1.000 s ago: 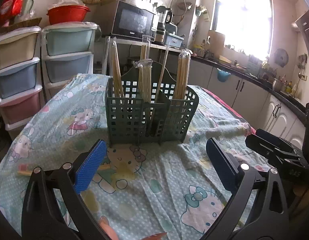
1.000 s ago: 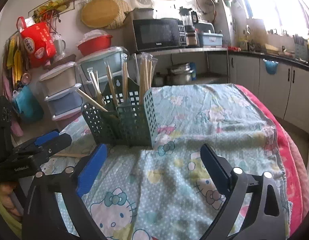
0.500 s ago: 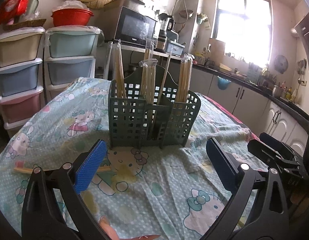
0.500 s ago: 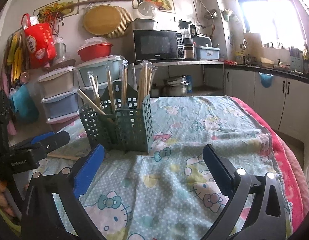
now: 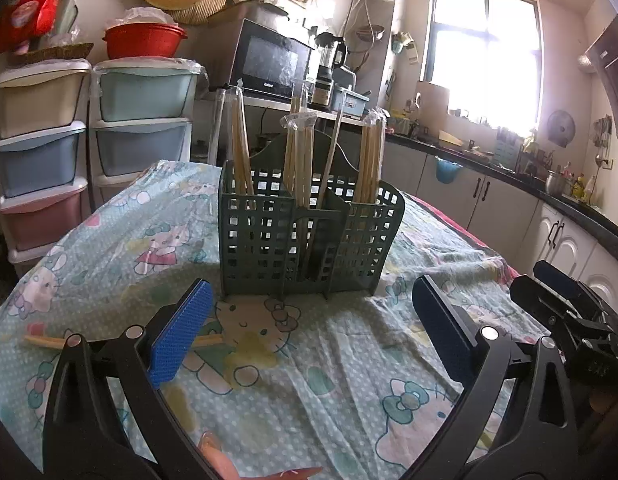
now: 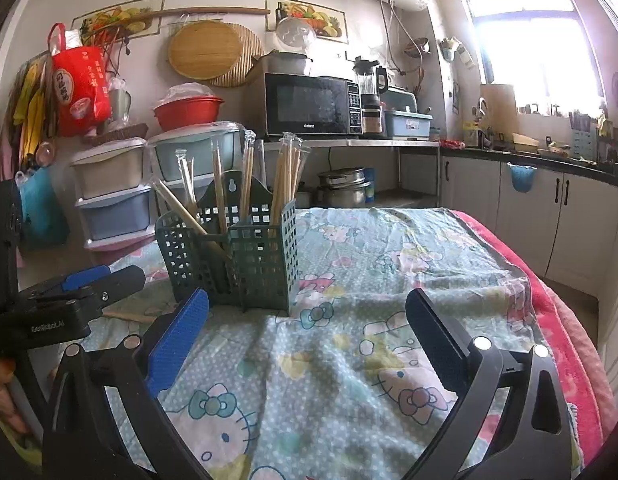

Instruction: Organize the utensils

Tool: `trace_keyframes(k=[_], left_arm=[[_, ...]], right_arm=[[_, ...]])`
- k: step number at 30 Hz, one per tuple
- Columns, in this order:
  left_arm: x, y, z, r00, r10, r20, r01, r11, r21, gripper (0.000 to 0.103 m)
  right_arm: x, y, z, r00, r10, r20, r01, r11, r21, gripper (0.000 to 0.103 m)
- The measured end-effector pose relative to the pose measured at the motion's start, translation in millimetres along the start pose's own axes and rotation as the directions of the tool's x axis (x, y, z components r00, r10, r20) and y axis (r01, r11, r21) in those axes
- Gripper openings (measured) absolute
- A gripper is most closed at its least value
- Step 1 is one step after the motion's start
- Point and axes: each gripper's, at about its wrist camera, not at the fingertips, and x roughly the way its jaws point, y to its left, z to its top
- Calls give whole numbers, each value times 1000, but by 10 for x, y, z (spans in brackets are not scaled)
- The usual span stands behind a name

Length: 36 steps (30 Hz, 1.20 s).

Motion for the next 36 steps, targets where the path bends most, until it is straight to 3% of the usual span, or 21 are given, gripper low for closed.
trace_keyframes(k=[36], left_arm=[[-34,1,4,1000,-4,14,4,1000,1,92]], right_arm=[[-51,29,-11,1000,-11,24,12,1000,-9,96]])
